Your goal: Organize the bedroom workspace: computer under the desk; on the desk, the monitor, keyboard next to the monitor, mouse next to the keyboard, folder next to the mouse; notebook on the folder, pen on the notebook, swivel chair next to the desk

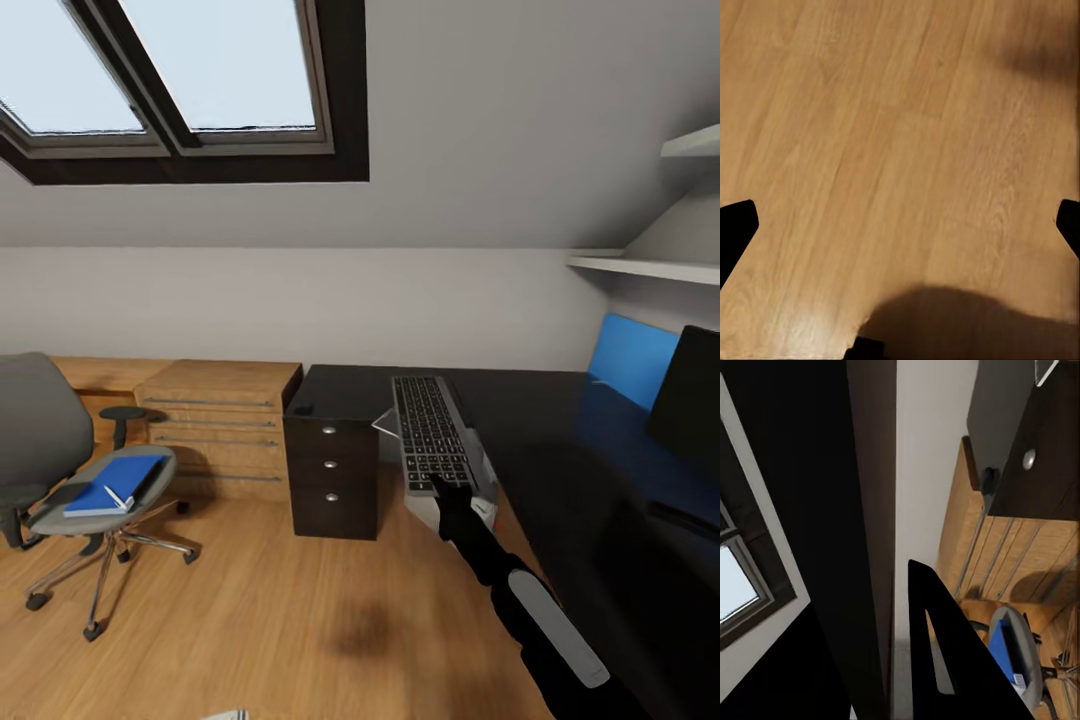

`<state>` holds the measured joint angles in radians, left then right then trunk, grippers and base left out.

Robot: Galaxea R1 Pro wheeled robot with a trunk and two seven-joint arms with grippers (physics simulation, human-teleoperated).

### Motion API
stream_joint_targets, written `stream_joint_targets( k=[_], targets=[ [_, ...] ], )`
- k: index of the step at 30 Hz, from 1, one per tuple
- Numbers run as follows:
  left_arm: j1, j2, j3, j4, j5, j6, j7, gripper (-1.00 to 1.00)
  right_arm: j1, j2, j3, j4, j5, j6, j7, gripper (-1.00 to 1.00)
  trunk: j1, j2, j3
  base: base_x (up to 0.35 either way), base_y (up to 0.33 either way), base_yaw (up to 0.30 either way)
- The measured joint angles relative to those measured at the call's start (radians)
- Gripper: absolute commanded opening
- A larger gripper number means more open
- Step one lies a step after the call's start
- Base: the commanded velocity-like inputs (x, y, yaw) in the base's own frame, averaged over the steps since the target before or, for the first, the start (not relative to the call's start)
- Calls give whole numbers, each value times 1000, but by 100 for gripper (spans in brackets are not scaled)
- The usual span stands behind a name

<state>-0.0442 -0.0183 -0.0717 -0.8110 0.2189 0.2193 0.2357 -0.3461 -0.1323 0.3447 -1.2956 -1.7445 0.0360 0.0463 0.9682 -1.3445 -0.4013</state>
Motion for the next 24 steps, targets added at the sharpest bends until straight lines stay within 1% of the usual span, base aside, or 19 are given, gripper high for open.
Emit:
stream_joint_targets(
  k=[5, 9, 11, 18, 19, 22, 24],
  targets=[
    [0, -1, -1, 0, -1, -1, 0, 100, 1, -1, -1, 3, 0, 1, -2, -100, -19, 35, 16, -302, -222, 0],
    [0, -2, -1, 0, -1, -1, 0, 100, 2, -16, 0, 3, -1, 1, -1, -100, -35, 63, 28, -299, -230, 0],
    [0, -2, -2, 0, -1, -1, 0, 100, 2, -19, 1, 2, -1, 0, 1, -100, -42, 77, 35, -297, -233, 0],
    [0, -2, -3, 0, -2, -4, 0, 100, 2, -19, 2, 3, -5, -3, 4, -100, -69, 126, 56, -294, -236, 0],
    [0, -2, -3, 0, -2, -8, 0, 100, 2, -18, 3, 4, -20, -3, 4, -100, -73, 133, 60, -292, -238, 0],
    [0, -2, -3, 0, -2, -10, 0, 100, 2, -18, 3, 5, -41, -3, 4, -100, -84, 154, 69, -290, -240, 0],
    [0, -2, -3, 0, -2, -10, 0, 100, 2, -18, 3, 6, -43, -3, 4, -100, -92, 168, 75, -287, -242, 0]
  ],
)
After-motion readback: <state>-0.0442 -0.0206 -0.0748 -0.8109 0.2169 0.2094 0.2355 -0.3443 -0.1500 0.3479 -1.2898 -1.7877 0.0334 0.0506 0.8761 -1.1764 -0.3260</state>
